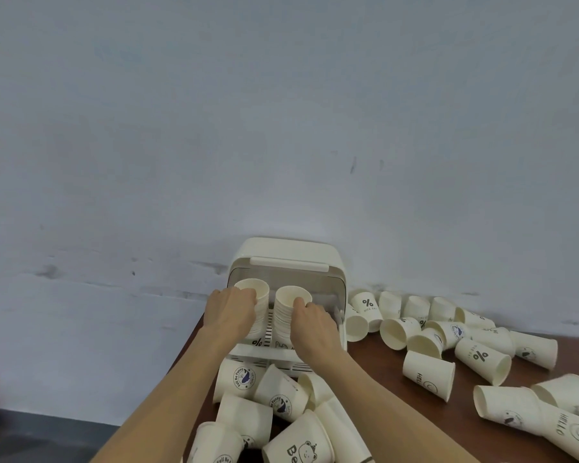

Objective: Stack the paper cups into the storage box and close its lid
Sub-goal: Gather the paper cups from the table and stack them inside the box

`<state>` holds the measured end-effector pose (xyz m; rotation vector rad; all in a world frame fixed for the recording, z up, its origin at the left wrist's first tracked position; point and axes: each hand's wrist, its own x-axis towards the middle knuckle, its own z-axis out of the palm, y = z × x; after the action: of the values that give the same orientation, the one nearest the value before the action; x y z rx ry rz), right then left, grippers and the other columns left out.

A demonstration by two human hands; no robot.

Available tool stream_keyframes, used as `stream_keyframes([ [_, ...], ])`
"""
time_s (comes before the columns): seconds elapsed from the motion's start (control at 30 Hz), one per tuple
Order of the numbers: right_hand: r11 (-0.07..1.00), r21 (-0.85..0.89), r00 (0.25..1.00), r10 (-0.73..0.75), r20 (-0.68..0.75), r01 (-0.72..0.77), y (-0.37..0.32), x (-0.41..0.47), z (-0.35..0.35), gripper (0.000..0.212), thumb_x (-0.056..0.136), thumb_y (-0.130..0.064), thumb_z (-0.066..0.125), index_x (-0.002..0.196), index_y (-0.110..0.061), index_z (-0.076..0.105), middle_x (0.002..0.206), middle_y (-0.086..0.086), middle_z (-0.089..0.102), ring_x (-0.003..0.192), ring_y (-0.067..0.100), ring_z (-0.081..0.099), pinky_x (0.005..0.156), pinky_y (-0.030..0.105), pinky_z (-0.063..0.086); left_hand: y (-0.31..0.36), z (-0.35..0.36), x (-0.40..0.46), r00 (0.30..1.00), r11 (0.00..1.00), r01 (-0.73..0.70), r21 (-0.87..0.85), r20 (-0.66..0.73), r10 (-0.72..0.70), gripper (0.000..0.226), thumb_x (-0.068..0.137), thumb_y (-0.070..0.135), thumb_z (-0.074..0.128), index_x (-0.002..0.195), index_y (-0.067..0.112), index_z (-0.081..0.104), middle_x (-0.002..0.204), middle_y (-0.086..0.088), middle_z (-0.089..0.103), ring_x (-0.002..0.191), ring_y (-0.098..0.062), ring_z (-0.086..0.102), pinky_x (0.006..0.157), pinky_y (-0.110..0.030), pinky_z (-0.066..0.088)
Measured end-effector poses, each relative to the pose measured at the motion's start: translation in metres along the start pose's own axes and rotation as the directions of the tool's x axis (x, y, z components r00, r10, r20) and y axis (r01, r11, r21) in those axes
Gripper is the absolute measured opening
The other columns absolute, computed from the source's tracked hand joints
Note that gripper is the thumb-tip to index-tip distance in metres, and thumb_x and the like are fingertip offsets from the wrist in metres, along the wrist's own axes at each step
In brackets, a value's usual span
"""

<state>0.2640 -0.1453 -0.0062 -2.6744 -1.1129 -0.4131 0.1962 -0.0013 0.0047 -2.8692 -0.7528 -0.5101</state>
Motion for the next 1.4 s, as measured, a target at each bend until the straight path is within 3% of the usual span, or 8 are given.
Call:
stream_keyframes([
  [0.17,1.000,-0.002,0.999,-0.027,0.017,0.027,-0.003,0.002,0.001,0.027,0.088,-0.001,0.044,0.115,-0.005,0.045,0.114,0.017,0.056,0.106,0.034,0.051,0.070,0.034,0.031,0.002,0.017,-0.002,0.999,1.000,-0.012,0.021,0.038,0.011,0.036,0.104,0.030,0.025,0.117,0.016,0.055,0.114,-0.009,0.062,0.105,-0.029,0.056,0.088,-0.038,0.038],
  [0.3,1.000,-0.013,1.000,-0.018,-0.004,0.018,0.000,0.001,0.006,0.029,0.087,-0.002,0.046,0.117,-0.005,0.044,0.114,0.017,0.058,0.105,0.034,0.053,0.072,0.034,0.031,0.005,0.021,-0.004,0.997,0.999,0.006,0.032,0.072,-0.009,0.033,0.101,0.036,0.031,0.118,0.016,0.050,0.120,-0.011,0.058,0.110,-0.029,0.053,0.091,-0.039,0.037],
  [0.6,0.986,0.151,0.993,0.079,-0.088,-0.065,0.006,-0.003,0.023,0.053,0.088,-0.008,0.044,0.137,-0.005,0.026,0.106,0.015,0.062,0.098,0.033,0.056,0.067,0.034,0.035,0.004,0.034,-0.012,0.985,0.966,0.170,-0.193,0.022,-0.169,0.053,0.093,0.042,0.048,0.128,0.004,0.034,0.122,-0.013,0.055,0.109,-0.028,0.054,0.085,-0.038,0.043],
  [0.93,0.987,0.159,0.994,0.051,-0.091,-0.036,0.007,-0.008,0.020,0.062,0.085,-0.005,0.046,0.141,-0.009,0.020,0.104,0.015,0.062,0.095,0.033,0.058,0.065,0.035,0.037,0.014,0.028,-0.019,0.992,0.986,0.112,-0.122,-0.050,-0.119,0.046,0.094,0.036,0.045,0.129,0.009,0.034,0.120,-0.011,0.056,0.106,-0.026,0.054,0.084,-0.035,0.042],
  [1.07,0.988,0.149,0.996,0.049,-0.075,-0.038,0.015,-0.013,0.014,0.061,0.083,-0.004,0.047,0.139,-0.009,0.022,0.101,0.013,0.064,0.093,0.032,0.059,0.065,0.035,0.036,0.021,0.025,-0.024,0.996,0.991,0.080,-0.106,-0.027,-0.083,0.031,0.094,0.029,0.044,0.120,0.013,0.041,0.116,-0.010,0.057,0.105,-0.026,0.055,0.083,-0.035,0.043],
  [1.17,0.992,0.125,0.997,0.037,-0.070,-0.029,0.023,-0.018,0.008,0.054,0.082,-0.002,0.045,0.133,-0.009,0.029,0.096,0.013,0.064,0.091,0.032,0.057,0.075,0.037,0.042,0.023,0.023,-0.024,0.996,0.990,0.092,-0.109,-0.009,-0.093,0.030,0.093,0.026,0.044,0.119,0.011,0.042,0.116,-0.009,0.057,0.103,-0.026,0.055,0.082,-0.035,0.043],
  [1.3,0.983,0.164,0.996,0.083,-0.018,-0.078,0.030,-0.021,0.003,0.044,0.082,0.000,0.043,0.124,-0.007,0.032,0.095,0.014,0.062,0.094,0.032,0.052,0.068,0.035,0.039,0.024,0.018,-0.023,0.991,0.972,0.131,-0.196,-0.011,-0.136,0.037,0.094,0.026,0.044,0.124,0.007,0.038,0.116,-0.011,0.058,0.101,-0.026,0.057,0.082,-0.035,0.046],
  [1.4,0.935,0.315,0.986,0.150,0.070,-0.165,0.029,-0.017,0.006,0.035,0.083,-0.004,0.046,0.117,-0.007,0.036,0.097,0.013,0.060,0.092,0.030,0.053,0.090,0.040,0.045,0.024,0.021,-0.024,0.974,0.911,0.221,-0.349,0.037,-0.223,0.047,0.092,0.029,0.051,0.126,0.001,0.034,0.117,-0.016,0.054,0.102,-0.029,0.054,0.075,-0.037,0.050],
])
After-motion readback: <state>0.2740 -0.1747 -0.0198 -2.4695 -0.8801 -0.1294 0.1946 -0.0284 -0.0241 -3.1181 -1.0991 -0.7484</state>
